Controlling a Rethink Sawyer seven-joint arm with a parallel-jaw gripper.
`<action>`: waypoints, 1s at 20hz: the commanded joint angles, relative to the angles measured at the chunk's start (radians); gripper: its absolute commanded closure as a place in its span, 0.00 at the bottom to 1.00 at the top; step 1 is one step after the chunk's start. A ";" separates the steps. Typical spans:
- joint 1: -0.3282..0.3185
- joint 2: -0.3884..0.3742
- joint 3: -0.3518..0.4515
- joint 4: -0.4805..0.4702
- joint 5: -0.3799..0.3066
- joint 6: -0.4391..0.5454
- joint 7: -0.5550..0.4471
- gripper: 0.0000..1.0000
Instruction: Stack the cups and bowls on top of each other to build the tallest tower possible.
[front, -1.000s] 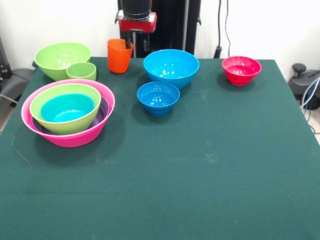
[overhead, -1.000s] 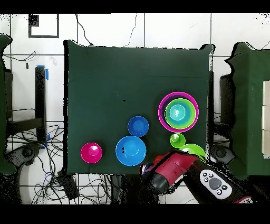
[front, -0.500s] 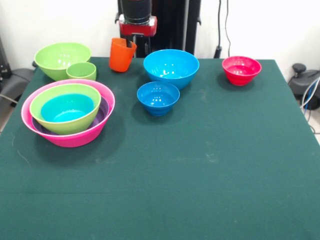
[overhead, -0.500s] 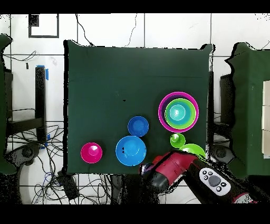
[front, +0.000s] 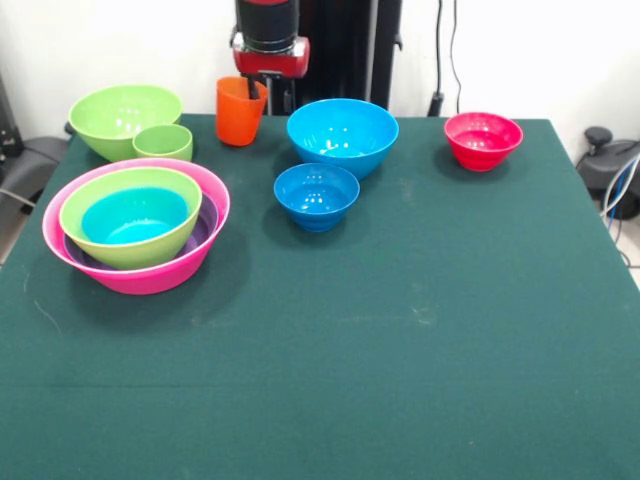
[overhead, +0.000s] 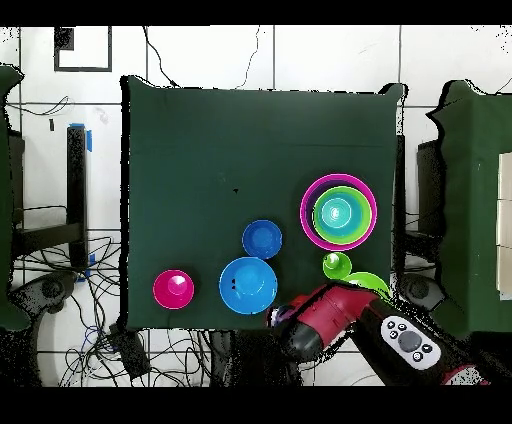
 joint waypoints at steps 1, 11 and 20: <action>0.030 0.028 -0.008 -0.097 -0.080 -0.057 -0.105 1.00; 0.107 0.010 -0.071 -0.099 -0.144 -0.129 0.039 1.00; 0.157 -0.067 -0.127 -0.058 -0.088 -0.165 0.069 1.00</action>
